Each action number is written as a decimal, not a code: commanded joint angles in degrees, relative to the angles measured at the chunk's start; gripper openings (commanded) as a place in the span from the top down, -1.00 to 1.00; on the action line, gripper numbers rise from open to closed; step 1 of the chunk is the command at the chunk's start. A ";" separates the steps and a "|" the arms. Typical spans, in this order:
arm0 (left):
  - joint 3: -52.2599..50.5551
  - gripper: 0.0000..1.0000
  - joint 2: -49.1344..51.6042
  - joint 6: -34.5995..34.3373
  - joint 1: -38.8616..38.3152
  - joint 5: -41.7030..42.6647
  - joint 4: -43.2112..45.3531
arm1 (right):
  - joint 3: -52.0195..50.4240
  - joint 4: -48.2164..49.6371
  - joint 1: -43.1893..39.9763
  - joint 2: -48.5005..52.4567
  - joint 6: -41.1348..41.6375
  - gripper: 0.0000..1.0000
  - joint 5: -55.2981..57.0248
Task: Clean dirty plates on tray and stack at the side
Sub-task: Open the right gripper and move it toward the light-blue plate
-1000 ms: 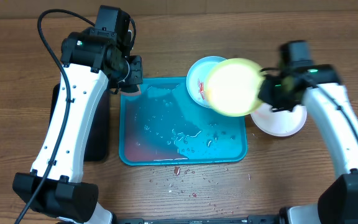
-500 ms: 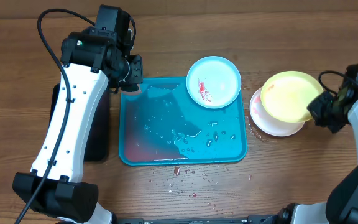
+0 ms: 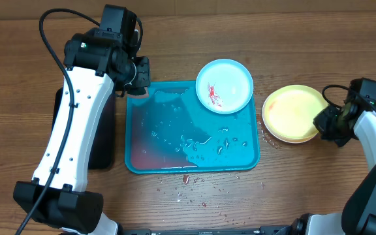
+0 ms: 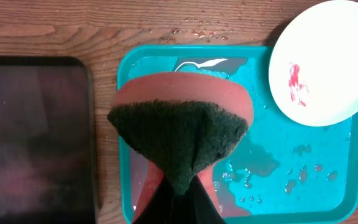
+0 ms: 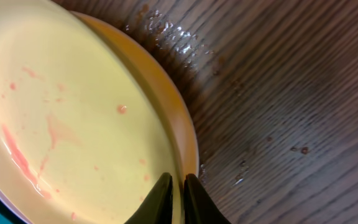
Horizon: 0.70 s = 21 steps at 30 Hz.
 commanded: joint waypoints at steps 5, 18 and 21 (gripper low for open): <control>0.44 0.91 0.17 1.22 0.22 -0.02 0.31 | 0.04 0.98 2.84 -0.52 -0.55 0.54 -3.65; 0.44 0.92 0.17 1.25 0.20 -0.02 0.37 | 7.34 -0.79 10.10 -0.52 -3.02 0.21 -8.90; 0.44 0.92 0.17 1.22 0.20 -0.02 0.42 | 7.54 -0.31 11.30 -0.52 -2.08 0.19 -8.96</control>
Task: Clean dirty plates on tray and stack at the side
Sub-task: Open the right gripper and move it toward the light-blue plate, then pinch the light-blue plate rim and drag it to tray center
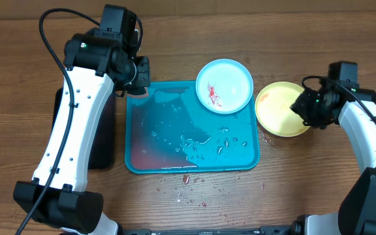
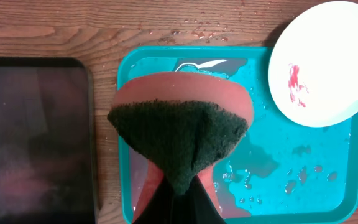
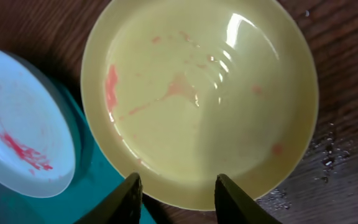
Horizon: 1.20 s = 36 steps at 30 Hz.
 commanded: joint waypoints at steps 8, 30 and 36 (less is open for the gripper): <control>0.44 0.91 0.17 1.20 0.20 -0.02 0.24 | 1.22 6.25 9.38 -0.44 1.03 0.54 -2.14; 0.44 0.91 0.17 1.20 0.20 -0.02 0.24 | 1.22 17.27 24.50 13.38 19.76 0.54 9.99; 0.44 0.91 0.17 1.20 0.20 -0.02 0.24 | 1.25 19.52 24.57 15.30 19.56 0.56 10.03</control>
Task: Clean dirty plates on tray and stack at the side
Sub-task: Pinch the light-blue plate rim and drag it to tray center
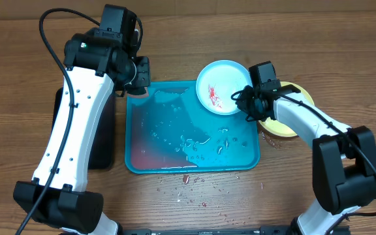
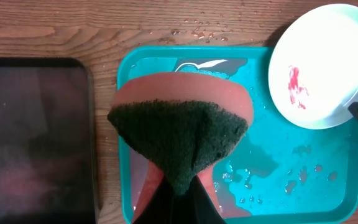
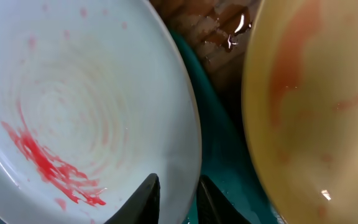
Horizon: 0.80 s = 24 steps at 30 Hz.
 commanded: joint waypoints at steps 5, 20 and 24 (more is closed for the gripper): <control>0.44 0.92 0.17 1.09 0.20 0.00 0.26 | 1.16 0.44 0.11 1.44 0.35 0.70 0.48; 0.44 0.91 0.17 1.09 0.17 0.02 0.22 | 1.29 -10.56 3.48 1.44 -6.23 0.92 -19.28; 0.44 0.92 0.17 1.09 0.17 0.00 0.24 | 1.29 -14.36 6.93 1.42 -8.96 0.92 -19.28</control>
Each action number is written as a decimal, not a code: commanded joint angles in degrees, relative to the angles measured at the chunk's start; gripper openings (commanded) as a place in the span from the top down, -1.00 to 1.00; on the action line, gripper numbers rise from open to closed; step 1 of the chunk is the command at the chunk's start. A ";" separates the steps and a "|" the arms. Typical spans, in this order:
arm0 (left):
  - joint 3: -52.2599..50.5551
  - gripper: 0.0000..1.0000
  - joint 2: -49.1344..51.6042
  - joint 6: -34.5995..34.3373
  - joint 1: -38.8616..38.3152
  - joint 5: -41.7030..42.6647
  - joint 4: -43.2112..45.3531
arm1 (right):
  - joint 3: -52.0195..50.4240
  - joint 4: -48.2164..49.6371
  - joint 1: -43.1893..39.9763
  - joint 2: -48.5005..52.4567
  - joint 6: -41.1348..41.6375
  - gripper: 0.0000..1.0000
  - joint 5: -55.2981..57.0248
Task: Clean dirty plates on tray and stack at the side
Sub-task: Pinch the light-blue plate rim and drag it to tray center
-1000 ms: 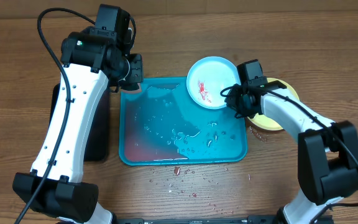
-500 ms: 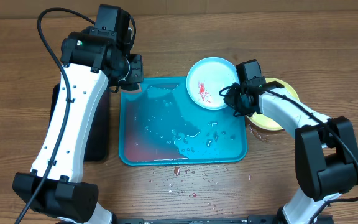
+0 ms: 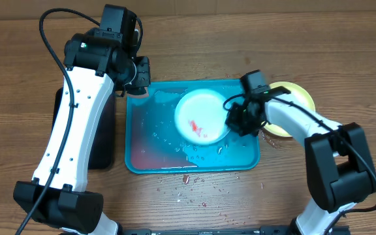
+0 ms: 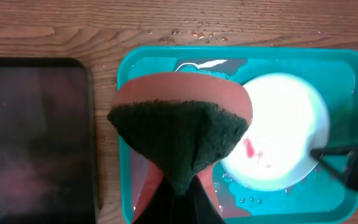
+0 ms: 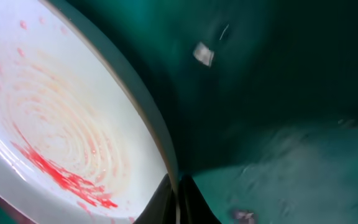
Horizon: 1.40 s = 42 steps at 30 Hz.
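A white plate [image 3: 200, 117] smeared with red sits inside the teal tray [image 3: 149, 156], near its middle right. My right gripper [image 3: 230, 121] is shut on the plate's right rim [image 5: 160, 149]. The same plate [image 4: 278, 149] shows in the left wrist view with the right fingers at its edge. My left gripper [image 4: 178, 186] is shut on a sponge [image 4: 179, 134], orange with a dark green scouring face, held above the tray's left part near its back corner. A yellow plate [image 3: 299, 98] lies on the table right of the tray, partly behind the right arm.
A black tray [image 3: 103, 143] lies on the table left of the teal one. Water drops and red crumbs [image 3: 194, 183] are scattered on the tray floor and on the wood in front of it.
My right gripper has shut on the white plate's rim. The plate, then on the tray's back right corner, now lies inside the tray near its middle. My left arm has not moved.
My right gripper was shut on the yellow plate's rim at the right of the tray. Then it was open above that plate, left lying on the table. Later it stood open at the white plate's edge, and now holds that plate inside the tray. The left gripper kept holding the sponge.
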 commanded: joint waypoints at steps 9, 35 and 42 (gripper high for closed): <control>0.44 0.92 0.17 1.09 0.17 -0.02 0.24 | 6.78 -5.95 4.98 0.04 -16.72 0.59 -1.77; 0.44 0.92 0.17 1.07 0.17 0.00 1.09 | 12.70 3.78 5.35 7.58 -46.64 0.24 5.40; 0.44 0.92 0.17 1.09 0.17 -0.02 0.66 | 12.68 3.02 5.27 7.58 -39.08 0.93 7.69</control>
